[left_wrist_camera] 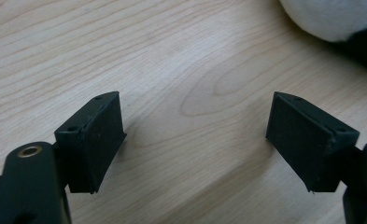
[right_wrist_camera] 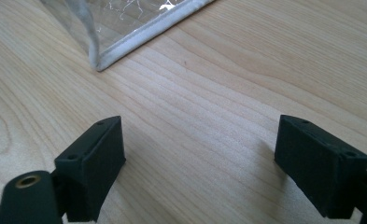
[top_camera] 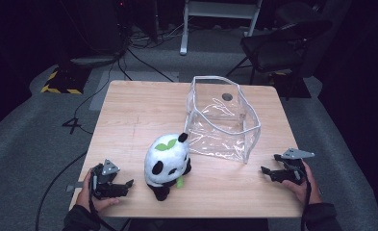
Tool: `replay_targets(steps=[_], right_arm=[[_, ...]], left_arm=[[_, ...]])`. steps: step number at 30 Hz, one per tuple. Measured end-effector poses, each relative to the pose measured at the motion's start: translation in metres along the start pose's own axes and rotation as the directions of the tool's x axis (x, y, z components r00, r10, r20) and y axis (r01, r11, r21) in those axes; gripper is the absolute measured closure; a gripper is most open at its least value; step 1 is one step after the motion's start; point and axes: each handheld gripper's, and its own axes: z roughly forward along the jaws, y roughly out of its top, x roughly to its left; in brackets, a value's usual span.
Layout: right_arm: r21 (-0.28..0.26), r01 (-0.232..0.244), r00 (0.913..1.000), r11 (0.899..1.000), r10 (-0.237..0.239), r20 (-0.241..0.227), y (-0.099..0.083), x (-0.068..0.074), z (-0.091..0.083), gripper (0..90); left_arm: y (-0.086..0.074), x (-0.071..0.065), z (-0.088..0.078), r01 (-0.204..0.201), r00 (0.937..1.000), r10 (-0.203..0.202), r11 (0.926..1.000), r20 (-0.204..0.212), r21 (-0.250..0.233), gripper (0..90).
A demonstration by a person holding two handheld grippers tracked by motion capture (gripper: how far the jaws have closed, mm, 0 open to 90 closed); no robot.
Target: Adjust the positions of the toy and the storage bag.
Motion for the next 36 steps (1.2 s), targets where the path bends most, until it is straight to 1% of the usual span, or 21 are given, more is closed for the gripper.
replay_targets(steps=[1, 2, 4, 10, 12, 16, 20, 22, 32, 34, 36], right_arm=[[0.0, 0.001, 1.0, 1.0, -0.001, -0.001, 0.0, 0.0, 0.0, 16.0], [0.0, 0.0, 1.0, 1.0, 0.0, 0.0, 0.0, 0.0, 0.0, 16.1], [0.0, 0.0, 1.0, 1.0, 0.0, 0.0, 0.0, 0.0, 0.0, 16.0], [0.0, 0.0, 1.0, 1.0, 0.0, 0.0, 0.0, 0.0, 0.0, 16.0], [0.0, 0.001, 1.0, 1.0, -0.001, -0.001, 0.0, 0.0, 0.0, 16.0], [0.0, 0.0, 1.0, 1.0, 0.0, -0.001, 0.0, 0.0, 0.0, 16.0], [0.0, 0.0, 1.0, 1.0, 0.0, -0.001, 0.0, 0.0, 0.0, 16.0], [0.0, 0.0, 1.0, 1.0, 0.0, 0.0, 0.0, 0.0, 0.0, 16.0], [0.0, 0.0, 1.0, 1.0, 0.0, 0.0, 0.0, 0.0, 0.0, 16.0], [0.0, 0.0, 1.0, 1.0, 0.0, -0.001, 0.0, 0.0, 0.0, 16.0], [0.0, 0.001, 1.0, 1.0, -0.001, -0.001, 0.0, 0.0, 0.0, 16.0]], left_arm=[[0.001, -0.001, -0.001, -0.009, 0.9999, 0.009, 0.9999, 0.006, -0.008, 15.6], [0.002, -0.003, -0.003, -0.011, 0.9999, 0.011, 0.9999, 0.009, -0.01, 17.4], [0.004, -0.007, -0.004, -0.026, 0.9996, 0.026, 0.9995, 0.006, -0.019, 15.8], [0.009, -0.017, -0.004, -0.069, 0.9975, 0.069, 0.9976, 0.013, 0.0, 16.7], [0.01, -0.019, -0.005, -0.07, 0.9975, 0.07, 0.9976, 0.009, 0.001, 16.9], [0.013, -0.025, -0.009, -0.078, 0.9967, 0.079, 0.9967, 0.019, -0.023, 16.2], [0.017, -0.032, -0.011, -0.087, 0.9949, 0.089, 0.9954, 0.046, -0.04, 16.2], [0.018, -0.035, -0.012, -0.1, 0.9932, 0.102, 0.994, 0.055, -0.045, 16.2], [0.025, -0.048, -0.014, -0.13, 0.9896, 0.133, 0.9895, 0.055, -0.063, 16.0], [0.026, -0.05, -0.015, -0.132, 0.9885, 0.137, 0.9887, 0.064, -0.071, 16.1], [0.027, -0.053, -0.015, -0.143, 0.9869, 0.148, 0.987, 0.065, -0.073, 16.4]])
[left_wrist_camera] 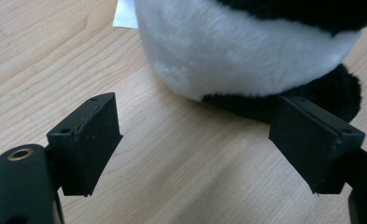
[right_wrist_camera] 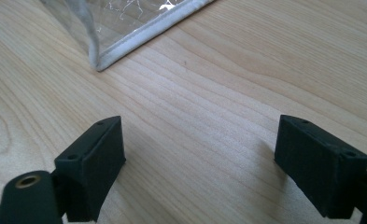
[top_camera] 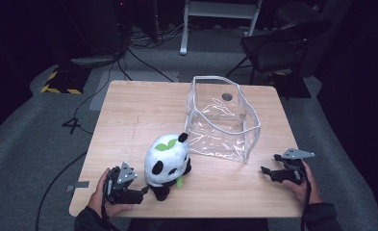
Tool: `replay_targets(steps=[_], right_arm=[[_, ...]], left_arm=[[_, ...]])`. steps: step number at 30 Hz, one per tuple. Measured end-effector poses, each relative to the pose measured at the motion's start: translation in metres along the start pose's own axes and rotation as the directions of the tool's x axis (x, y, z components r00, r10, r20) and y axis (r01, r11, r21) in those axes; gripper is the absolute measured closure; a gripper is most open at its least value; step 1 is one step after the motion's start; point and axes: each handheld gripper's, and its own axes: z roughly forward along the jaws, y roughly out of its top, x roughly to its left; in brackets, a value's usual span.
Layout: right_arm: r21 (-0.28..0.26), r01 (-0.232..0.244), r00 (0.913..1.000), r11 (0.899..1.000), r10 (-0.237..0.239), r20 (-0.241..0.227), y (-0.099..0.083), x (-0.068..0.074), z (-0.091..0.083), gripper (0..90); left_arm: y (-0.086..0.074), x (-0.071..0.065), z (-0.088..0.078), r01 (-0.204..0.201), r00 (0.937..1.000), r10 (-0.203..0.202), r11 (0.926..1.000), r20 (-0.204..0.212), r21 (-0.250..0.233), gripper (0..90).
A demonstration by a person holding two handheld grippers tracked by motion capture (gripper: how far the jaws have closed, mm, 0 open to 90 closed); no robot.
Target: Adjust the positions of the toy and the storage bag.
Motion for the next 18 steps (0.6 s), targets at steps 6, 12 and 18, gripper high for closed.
replay_targets(steps=[6, 12, 18], right_arm=[[0.0, 0.0, 1.0, 1.0, 0.0, 0.0, 0.0, 0.0, 0.0, 16.0], [0.0, 0.0, 1.0, 1.0, 0.0, 0.0, 0.0, 0.0, 0.0, 16.0], [0.0, 0.0, 1.0, 1.0, 0.0, 0.0, 0.0, 0.0, 0.0, 16.0]], left_arm=[[0.005, -0.007, 0.0, -0.023, 0.9997, 0.023, 0.9997, 0.0, -0.01, 16.1], [0.01, -0.014, 0.0, -0.045, 0.9989, 0.045, 0.9989, 0.015, -0.013, 16.0], [0.013, -0.017, -0.003, -0.042, 0.999, 0.043, 0.9983, 0.013, -0.04, 15.9]])
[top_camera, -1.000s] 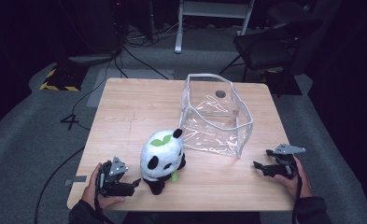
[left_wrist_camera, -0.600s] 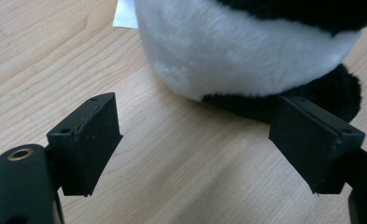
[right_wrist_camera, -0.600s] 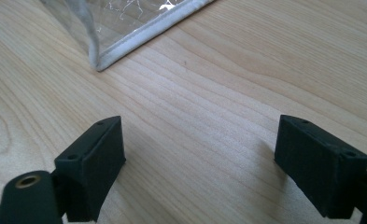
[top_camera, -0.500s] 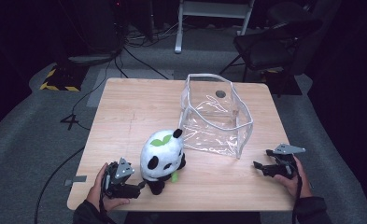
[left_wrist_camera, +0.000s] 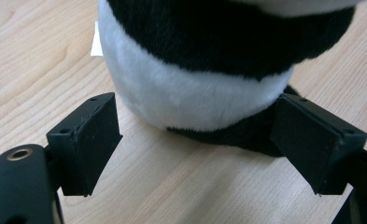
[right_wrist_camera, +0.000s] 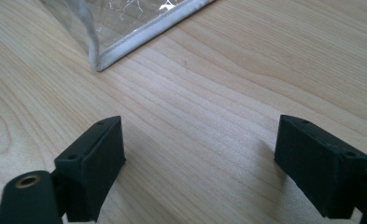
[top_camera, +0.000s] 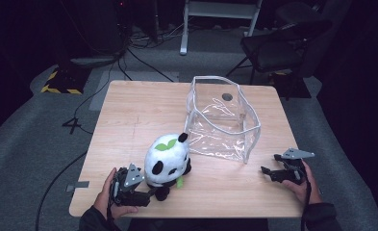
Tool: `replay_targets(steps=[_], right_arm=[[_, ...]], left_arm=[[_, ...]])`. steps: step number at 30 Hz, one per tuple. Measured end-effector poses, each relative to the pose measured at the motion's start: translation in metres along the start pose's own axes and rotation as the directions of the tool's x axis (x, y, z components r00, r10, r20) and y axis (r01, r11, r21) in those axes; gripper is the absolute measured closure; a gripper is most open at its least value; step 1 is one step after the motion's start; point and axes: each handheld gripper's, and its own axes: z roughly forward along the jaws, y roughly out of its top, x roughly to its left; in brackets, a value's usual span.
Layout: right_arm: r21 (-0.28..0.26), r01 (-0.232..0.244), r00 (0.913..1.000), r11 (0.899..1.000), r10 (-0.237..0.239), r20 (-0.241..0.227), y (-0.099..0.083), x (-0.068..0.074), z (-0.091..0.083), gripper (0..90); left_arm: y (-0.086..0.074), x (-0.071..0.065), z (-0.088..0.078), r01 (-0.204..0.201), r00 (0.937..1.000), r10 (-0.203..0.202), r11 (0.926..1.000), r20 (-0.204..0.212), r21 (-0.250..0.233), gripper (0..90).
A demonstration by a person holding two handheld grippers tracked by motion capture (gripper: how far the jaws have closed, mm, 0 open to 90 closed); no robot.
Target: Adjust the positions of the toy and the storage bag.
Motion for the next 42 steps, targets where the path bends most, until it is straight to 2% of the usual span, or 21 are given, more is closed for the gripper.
replay_targets(steps=[4, 12, 17, 19, 20, 26, 28, 30, 32, 34, 38, 42], right_arm=[[0.0, 0.0, 1.0, 1.0, 0.0, 0.0, 0.0, 0.0, 0.0, 16.1], [0.0, 0.0, 1.0, 1.0, 0.0, 0.0, 0.0, 0.0, 0.0, 16.0], [0.0, 0.0, 1.0, 1.0, 0.0, 0.0, 0.0, 0.0, 0.0, 16.1], [0.0, 0.0, 1.0, 1.0, 0.0, 0.0, 0.0, 0.0, 0.0, 16.0], [0.0, 0.0, 1.0, 1.0, 0.0, 0.0, 0.0, 0.0, 0.0, 16.0], [0.0, 0.0, 1.0, 1.0, 0.0, 0.0, 0.0, 0.0, 0.0, 16.0], [0.0, -0.001, 1.0, 1.0, 0.001, 0.0, 0.0, 0.0, 0.0, 16.0], [0.0, 0.0, 1.0, 1.0, 0.0, 0.0, 0.0, 0.0, 0.0, 16.1], [0.0, 0.0, 1.0, 1.0, 0.0, 0.0, 0.0, 0.0, 0.0, 16.0], [0.0, 0.0, 1.0, 1.0, 0.0, 0.001, 0.0, 0.0, 0.0, 16.0], [0.0, 0.0, 1.0, 1.0, 0.0, 0.0, 0.0, 0.0, 0.0, 16.0], [0.0, 0.0, 1.0, 1.0, 0.0, 0.0, 0.0, 0.0, 0.0, 16.0]], left_arm=[[0.003, -0.003, 0.0, 0.006, 0.9999, -0.006, 0.9998, -0.01, -0.018, 15.9], [0.007, -0.004, 0.01, 0.001, 1.0, -0.001, 1.0, 0.004, -0.005, 15.8], [0.01, -0.004, 0.017, 0.017, 0.9998, -0.017, 0.9996, -0.003, -0.022, 15.0], [0.011, -0.002, 0.021, 0.035, 0.9994, -0.035, 0.9988, 0.005, -0.033, 14.3], [0.012, -0.001, 0.026, 0.046, 0.9989, -0.046, 0.9984, -0.001, -0.032, 12.4], [0.014, 0.002, 0.036, 0.081, 0.9966, -0.081, 0.995, -0.011, -0.06, 8.8], [0.015, 0.002, 0.039, 0.076, 0.9968, -0.077, 0.9947, -0.018, -0.069, 8.9], [0.016, 0.002, 0.042, 0.07, 0.9972, -0.072, 0.9944, -0.021, -0.079, 16.2], [0.017, 0.002, 0.043, 0.065, 0.9973, -0.068, 0.9947, -0.028, -0.08, 17.1], [0.018, 0.003, 0.044, 0.053, 0.9978, -0.056, 0.9955, -0.035, -0.078, 22.7], [0.021, 0.004, 0.047, 0.054, 0.9969, -0.058, 0.9957, -0.054, -0.076, 31.9], [0.022, 0.006, 0.049, 0.051, 0.9967, -0.056, 0.9955, -0.058, -0.08, 33.7]])
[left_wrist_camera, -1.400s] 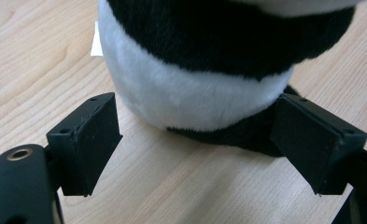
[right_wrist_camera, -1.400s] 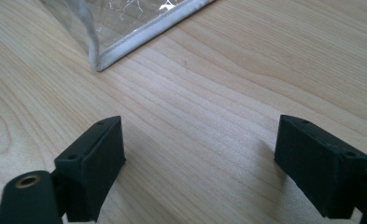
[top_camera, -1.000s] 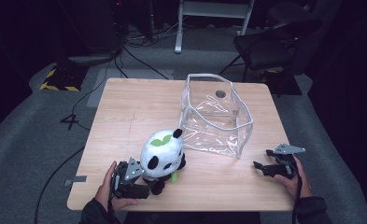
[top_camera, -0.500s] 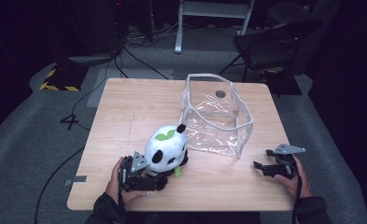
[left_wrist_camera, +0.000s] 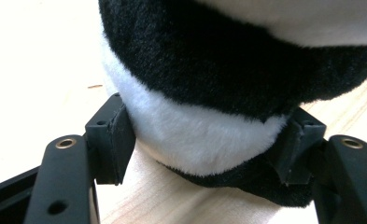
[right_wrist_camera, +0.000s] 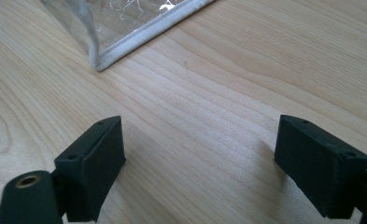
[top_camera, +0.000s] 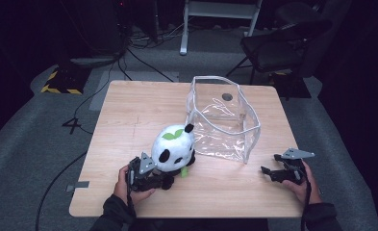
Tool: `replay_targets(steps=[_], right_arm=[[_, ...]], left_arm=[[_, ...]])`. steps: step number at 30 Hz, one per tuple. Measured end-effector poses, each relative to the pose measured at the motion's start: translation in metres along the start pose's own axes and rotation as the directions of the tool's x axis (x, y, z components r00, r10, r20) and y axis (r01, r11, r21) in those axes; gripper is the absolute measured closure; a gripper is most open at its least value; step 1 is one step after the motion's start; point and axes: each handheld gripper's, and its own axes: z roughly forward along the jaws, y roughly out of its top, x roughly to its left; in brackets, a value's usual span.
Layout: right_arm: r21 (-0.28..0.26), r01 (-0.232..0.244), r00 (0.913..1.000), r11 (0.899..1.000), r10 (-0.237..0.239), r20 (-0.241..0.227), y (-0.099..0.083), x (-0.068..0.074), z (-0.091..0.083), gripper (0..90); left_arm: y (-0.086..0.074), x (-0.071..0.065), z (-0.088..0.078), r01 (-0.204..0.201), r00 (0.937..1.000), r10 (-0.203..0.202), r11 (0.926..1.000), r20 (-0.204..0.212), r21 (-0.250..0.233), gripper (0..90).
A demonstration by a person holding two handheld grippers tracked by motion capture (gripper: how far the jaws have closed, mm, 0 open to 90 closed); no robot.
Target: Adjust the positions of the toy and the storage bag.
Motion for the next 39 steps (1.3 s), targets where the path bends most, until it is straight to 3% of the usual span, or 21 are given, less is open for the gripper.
replay_targets(steps=[9, 14, 18, 29, 38, 39], right_arm=[[0.0, 0.0, 1.0, 1.0, 0.0, 0.0, 0.0, 0.0, 0.0, 16.2], [0.0, 0.001, 1.0, 1.0, -0.001, -0.001, 0.0, 0.0, 0.0, 16.3], [-0.001, 0.001, 1.0, 1.0, -0.001, -0.001, 0.0, 0.0, 0.0, 16.4], [0.0, 0.001, 1.0, 1.0, -0.001, -0.002, 0.0, 0.0, 0.0, 16.3], [0.008, -0.004, 1.0, 1.0, 0.004, -0.001, 0.001, -0.001, 0.0, 15.5], [0.009, -0.001, 0.9998, 1.0, 0.001, 0.017, 0.002, -0.002, 0.0, 16.3]], left_arm=[[-0.001, 0.009, 0.0, 0.007, 0.9995, -0.007, 1.0, -0.031, -0.005, 36.4], [-0.007, 0.019, -0.005, 0.044, 0.9974, -0.044, 0.999, -0.057, -0.002, 36.7], [-0.011, 0.029, -0.01, 0.082, 0.9936, -0.082, 0.9966, -0.078, 0.002, 36.4], [-0.024, 0.056, -0.025, 0.161, 0.9747, -0.16, 0.9869, -0.156, -0.004, 35.7], [-0.027, 0.061, -0.027, 0.175, 0.9691, -0.173, 0.9846, -0.175, -0.007, 35.3], [-0.027, 0.061, -0.027, 0.172, 0.9694, -0.171, 0.985, -0.176, -0.007, 35.1]])
